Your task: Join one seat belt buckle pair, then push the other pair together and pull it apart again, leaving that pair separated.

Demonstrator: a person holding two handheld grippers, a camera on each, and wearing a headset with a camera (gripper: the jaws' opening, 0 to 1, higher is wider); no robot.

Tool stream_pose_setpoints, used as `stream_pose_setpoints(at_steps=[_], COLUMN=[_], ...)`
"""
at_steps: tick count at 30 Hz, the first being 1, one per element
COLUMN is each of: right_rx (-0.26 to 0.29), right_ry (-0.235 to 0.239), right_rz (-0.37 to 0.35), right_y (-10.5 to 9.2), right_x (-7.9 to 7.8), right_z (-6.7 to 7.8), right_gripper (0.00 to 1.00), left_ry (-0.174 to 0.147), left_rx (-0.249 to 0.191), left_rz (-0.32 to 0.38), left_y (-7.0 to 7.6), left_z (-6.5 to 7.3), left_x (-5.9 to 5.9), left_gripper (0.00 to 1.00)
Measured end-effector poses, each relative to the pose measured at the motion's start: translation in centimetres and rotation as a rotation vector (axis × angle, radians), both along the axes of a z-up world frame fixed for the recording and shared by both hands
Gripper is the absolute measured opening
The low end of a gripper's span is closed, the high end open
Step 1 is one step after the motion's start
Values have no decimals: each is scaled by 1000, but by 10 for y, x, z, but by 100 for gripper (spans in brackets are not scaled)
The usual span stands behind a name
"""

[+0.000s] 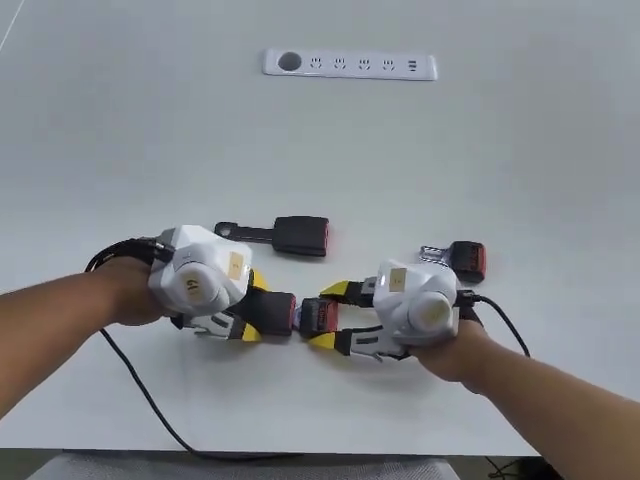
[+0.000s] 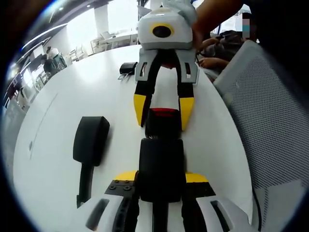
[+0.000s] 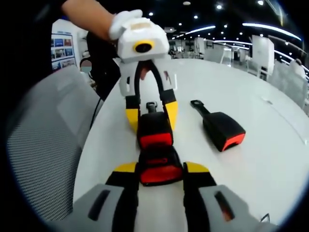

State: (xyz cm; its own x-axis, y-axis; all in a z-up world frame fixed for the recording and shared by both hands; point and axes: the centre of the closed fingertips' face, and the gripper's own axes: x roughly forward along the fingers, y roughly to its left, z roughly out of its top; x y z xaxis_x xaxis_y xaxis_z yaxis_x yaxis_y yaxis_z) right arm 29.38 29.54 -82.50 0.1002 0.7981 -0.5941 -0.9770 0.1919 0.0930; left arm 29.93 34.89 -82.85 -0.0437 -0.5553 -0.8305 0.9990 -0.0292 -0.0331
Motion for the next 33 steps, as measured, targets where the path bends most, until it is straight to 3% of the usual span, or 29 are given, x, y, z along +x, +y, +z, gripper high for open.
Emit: stream_pose_setpoints(at_steps=[13,14,16,22,24,33], right_rx=[0,-3,-34,-35,-18,-14], right_ry=[-28,-34,-92,-90,-49,-55], right_rz=[-1,2,31,21,-6,-2], right_y=[-1,-1,-1,-1,-1,-1], right_x=[0,0,-1,-1,0,-1], right_z=[0,0,0,-1,-2,-1], right_gripper=[35,34,34,34,34,34], left_ry=[13,13,25,23,22,18], left_rx=[-75,-79,-96,-117,-120,-132], left_rz=[-6,-5,6,2,0,-2], left_y=[0,0,1,-2,-2,-3], left_z=[1,1,2,4,5,8], left_x=[0,0,0,-3,-3,-5], left_gripper=[34,34,34,34,33,33])
